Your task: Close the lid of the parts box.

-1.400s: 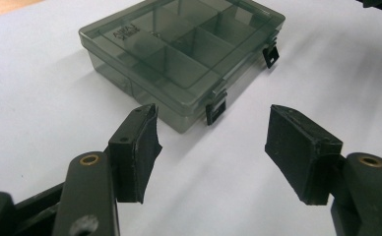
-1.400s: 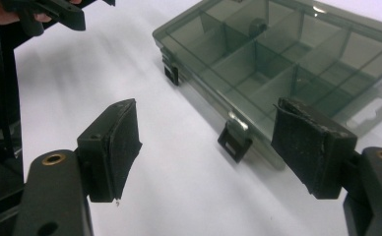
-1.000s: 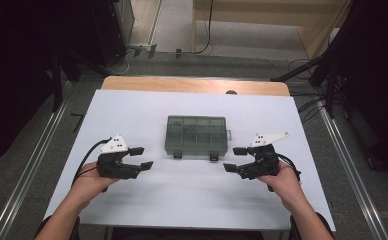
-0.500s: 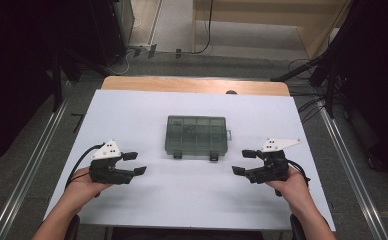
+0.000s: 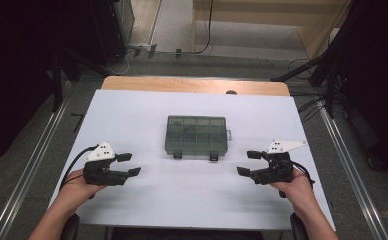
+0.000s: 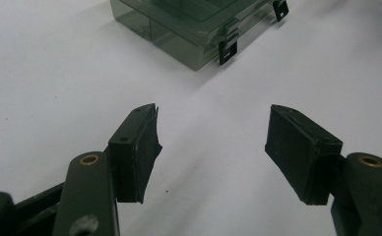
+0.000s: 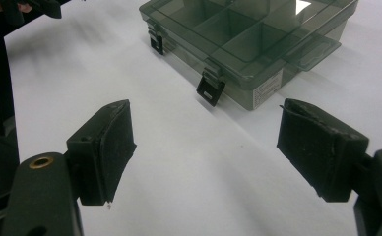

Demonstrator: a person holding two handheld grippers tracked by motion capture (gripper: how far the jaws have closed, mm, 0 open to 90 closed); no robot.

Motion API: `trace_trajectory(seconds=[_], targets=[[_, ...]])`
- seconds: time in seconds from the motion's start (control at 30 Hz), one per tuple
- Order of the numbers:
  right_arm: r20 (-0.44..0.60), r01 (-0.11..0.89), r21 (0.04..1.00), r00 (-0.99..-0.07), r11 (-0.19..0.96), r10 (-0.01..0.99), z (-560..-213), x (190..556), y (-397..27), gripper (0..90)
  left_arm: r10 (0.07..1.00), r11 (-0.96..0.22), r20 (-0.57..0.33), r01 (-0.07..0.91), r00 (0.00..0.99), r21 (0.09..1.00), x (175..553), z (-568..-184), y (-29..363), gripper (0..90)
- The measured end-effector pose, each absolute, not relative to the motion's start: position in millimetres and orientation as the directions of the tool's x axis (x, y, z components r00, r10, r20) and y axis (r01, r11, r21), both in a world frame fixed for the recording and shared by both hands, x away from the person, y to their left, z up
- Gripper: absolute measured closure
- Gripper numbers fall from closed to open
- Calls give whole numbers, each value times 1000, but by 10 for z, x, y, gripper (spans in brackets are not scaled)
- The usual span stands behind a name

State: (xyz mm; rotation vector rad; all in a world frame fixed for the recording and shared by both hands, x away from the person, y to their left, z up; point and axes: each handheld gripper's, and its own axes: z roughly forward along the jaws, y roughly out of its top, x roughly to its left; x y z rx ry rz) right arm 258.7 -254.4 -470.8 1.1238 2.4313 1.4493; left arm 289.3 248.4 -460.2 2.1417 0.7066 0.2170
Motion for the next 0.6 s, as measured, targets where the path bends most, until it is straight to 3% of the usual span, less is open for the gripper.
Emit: trace_trajectory(seconds=[0.6], targets=[[287, 551, 789, -721, 271, 631, -4718, 2599, -2544, 223, 553, -484, -93, 410, 828, 773, 2906, -4607, 2485, 368]])
